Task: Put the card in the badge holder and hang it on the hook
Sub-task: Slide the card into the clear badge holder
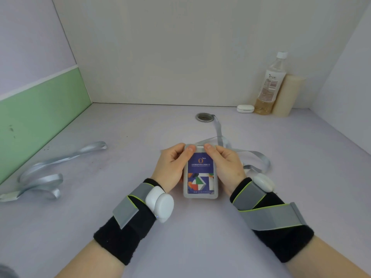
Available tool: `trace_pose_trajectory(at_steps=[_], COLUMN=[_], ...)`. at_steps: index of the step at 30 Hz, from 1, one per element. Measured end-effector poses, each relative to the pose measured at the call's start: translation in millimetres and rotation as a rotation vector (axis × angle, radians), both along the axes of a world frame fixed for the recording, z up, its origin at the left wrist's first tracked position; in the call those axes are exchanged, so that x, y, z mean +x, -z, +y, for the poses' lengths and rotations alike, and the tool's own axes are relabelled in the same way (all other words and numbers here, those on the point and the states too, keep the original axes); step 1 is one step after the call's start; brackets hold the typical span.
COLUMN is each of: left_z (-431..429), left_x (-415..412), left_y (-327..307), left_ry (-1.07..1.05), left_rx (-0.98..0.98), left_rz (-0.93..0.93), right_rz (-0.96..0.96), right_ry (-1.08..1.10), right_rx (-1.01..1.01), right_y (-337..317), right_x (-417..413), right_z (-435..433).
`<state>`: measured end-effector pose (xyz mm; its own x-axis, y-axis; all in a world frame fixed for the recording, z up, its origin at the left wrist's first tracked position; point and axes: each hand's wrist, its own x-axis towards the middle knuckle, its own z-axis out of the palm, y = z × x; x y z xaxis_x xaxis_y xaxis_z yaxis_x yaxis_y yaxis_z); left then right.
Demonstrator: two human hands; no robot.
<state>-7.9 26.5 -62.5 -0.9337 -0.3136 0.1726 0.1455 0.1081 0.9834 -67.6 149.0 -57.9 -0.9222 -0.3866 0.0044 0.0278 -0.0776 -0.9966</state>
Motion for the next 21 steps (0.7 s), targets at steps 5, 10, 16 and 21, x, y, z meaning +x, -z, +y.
trace_pose_trajectory(at_steps=[5,10,16,21], left_z=[3,3,-1,-3], left_x=[-2,0,0,1], left_y=[0,5,8,9], left_ry=[0.094,0.233,0.277,0.296], left_rx=[0.048,-0.067,-0.136,-0.117], left_rz=[-0.022,-0.141,-0.164,-0.14], right_rz=[0.046,0.046,0.114,0.117], right_ry=[0.064,0.152,0.176,0.16], right_rx=[0.016,-0.033,0.007,0.033], right_y=[0,-2,2,4], right_x=[-2,-9,-12,-16], right_z=[3,6,4,5])
